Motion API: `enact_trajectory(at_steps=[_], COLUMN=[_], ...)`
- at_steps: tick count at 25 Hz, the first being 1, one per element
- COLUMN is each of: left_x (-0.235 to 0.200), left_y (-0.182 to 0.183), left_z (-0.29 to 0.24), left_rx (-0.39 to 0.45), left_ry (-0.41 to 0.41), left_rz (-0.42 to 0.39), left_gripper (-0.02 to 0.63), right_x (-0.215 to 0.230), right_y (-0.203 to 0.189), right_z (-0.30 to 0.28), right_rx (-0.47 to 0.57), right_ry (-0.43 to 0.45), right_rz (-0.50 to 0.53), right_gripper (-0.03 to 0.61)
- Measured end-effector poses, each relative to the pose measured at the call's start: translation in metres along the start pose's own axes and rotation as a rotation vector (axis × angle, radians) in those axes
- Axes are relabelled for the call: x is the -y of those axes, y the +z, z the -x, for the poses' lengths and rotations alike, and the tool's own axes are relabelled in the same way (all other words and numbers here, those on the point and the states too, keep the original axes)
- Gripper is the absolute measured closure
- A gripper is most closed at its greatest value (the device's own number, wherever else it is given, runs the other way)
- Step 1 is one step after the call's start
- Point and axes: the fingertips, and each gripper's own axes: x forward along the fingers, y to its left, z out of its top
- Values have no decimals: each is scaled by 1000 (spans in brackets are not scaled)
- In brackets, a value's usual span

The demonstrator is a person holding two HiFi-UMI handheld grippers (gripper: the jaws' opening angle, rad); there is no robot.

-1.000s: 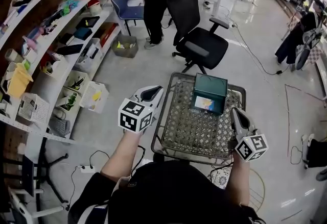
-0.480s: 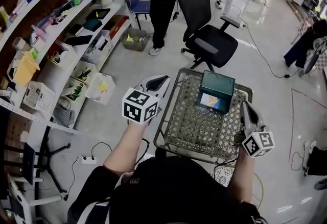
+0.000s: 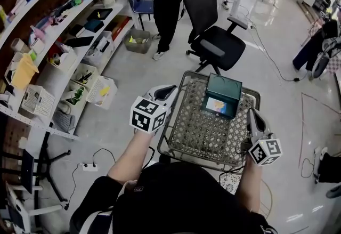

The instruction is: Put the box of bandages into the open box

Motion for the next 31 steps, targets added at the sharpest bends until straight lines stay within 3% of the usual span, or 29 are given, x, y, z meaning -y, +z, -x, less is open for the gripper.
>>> enact_trajectory(at_steps=[31], left_x=[-18], left_y=[-14], left_z=[-2], left_rx=[-23], left_ry=[20], left_rz=[28], left_gripper=[592], right_x=[-5], right_y=[-16], right_z=[-21], right_rx=[-20], right_ry=[36], right_rz=[-31], right_gripper=[571])
